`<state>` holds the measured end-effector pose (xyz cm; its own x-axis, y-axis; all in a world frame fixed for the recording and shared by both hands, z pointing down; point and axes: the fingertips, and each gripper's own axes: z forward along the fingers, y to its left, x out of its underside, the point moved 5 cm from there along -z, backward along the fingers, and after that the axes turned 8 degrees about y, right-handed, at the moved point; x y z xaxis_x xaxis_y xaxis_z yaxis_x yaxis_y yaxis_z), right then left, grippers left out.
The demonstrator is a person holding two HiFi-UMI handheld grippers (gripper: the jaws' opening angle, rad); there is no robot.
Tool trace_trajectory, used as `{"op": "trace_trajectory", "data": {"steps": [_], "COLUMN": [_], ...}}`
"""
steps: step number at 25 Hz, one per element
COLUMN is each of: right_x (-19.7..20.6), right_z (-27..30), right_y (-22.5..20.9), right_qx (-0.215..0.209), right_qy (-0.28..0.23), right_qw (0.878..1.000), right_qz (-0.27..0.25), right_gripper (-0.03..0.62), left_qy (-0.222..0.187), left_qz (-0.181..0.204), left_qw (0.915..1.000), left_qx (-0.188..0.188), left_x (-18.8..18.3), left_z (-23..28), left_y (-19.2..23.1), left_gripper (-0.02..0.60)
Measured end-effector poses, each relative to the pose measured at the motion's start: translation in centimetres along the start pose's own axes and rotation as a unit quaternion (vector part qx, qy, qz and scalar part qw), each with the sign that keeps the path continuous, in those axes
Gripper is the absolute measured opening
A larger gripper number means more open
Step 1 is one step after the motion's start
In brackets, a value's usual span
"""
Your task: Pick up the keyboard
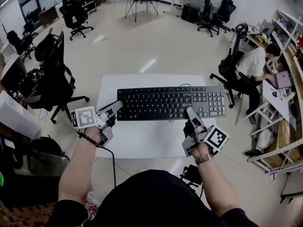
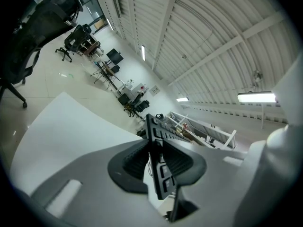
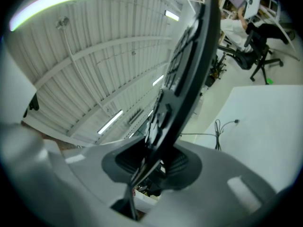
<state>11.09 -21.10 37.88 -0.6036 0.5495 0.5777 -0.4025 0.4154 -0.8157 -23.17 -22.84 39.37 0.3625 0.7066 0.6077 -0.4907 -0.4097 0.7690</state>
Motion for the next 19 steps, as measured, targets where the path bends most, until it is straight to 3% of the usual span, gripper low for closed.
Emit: {"op": "trace_trajectory", "data": {"steps": [19], "right_x": [-0.24], "right_z": [0.02], "right_y": [0.26], "right_qx": [-0.008], "right_qy": [-0.001], "right_qw": [1.000], "right_qz": [-0.012], "right_gripper": [0.103], "left_qy": [-0.009], "left_qz": [0.021], "left_qw": [0.9997], "left_qx": [-0.010], "left_x": [-0.51], "left_z": [-0.21], "left_y": [-0.44], "left_gripper": [0.100]}}
